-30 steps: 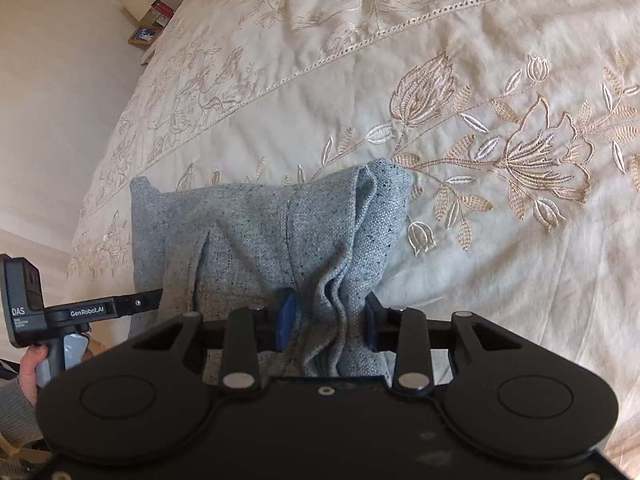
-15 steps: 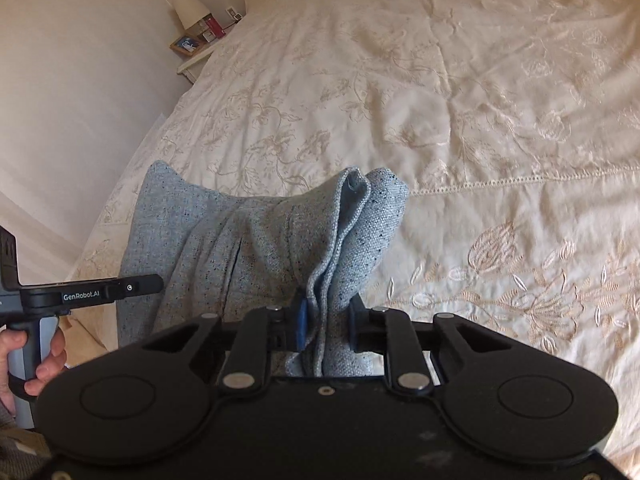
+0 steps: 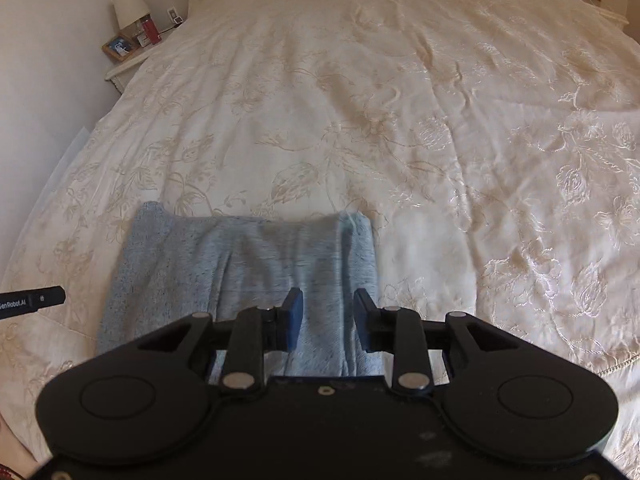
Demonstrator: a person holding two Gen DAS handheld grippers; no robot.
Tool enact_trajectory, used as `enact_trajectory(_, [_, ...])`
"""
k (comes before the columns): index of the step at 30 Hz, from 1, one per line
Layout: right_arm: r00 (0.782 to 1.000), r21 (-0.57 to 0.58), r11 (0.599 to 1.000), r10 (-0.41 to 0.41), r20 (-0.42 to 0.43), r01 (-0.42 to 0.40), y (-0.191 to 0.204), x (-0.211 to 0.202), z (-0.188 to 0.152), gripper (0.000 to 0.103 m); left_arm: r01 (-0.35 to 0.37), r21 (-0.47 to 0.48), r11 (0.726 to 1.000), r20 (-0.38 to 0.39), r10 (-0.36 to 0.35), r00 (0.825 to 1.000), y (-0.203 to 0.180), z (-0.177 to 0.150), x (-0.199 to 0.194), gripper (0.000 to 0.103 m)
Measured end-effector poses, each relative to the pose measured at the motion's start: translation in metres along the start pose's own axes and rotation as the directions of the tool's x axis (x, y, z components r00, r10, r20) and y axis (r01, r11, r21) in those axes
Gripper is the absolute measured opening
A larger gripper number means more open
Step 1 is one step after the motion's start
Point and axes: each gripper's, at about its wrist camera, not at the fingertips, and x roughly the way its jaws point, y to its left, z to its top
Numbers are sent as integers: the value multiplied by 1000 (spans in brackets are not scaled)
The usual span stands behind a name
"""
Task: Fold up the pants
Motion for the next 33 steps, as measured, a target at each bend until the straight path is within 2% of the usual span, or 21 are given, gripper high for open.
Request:
enact_trajectory(3, [999,-38,999,32,18,-31,8,-18,-12,31,13,7,1000,-14,-13,1000,-3,-12,-9,27])
enact_trajectory(6, [999,-80,996,36,35,-33,24,-38,-21,31,-15,38,999,-5,15,1000,-16,-23,-27,27])
enact_trajectory(11, [998,-121,992,36,47,-30,47,-71,-36,31,7,54,999,8,-8,1000,-36,-37,-62,28])
enact_trajectory(12, [998,-127,992,35,55,-28,50,-80,-39,31,7,60,998,14,-8,1000,-41,-40,-69,30])
enact_trajectory(15, [997,-143,990,25,71,-14,59,-98,-46,31,0,77,997,35,-3,999,-51,-50,-88,43])
enact_trajectory(17, [997,-146,989,23,78,-12,64,-110,-52,31,14,77,997,48,-17,999,-55,-55,-99,44])
enact_trajectory(22, [995,-129,991,32,90,-21,66,-134,-67,31,48,73,996,55,-52,997,-61,-65,-124,45])
enact_trajectory(26, [994,-117,993,27,102,-14,64,-147,-76,31,37,75,996,63,-42,997,-65,-72,-135,51])
enact_trajectory(33, [992,-110,994,17,122,-4,60,-162,-85,31,24,70,997,77,-29,997,-65,-81,-147,52])
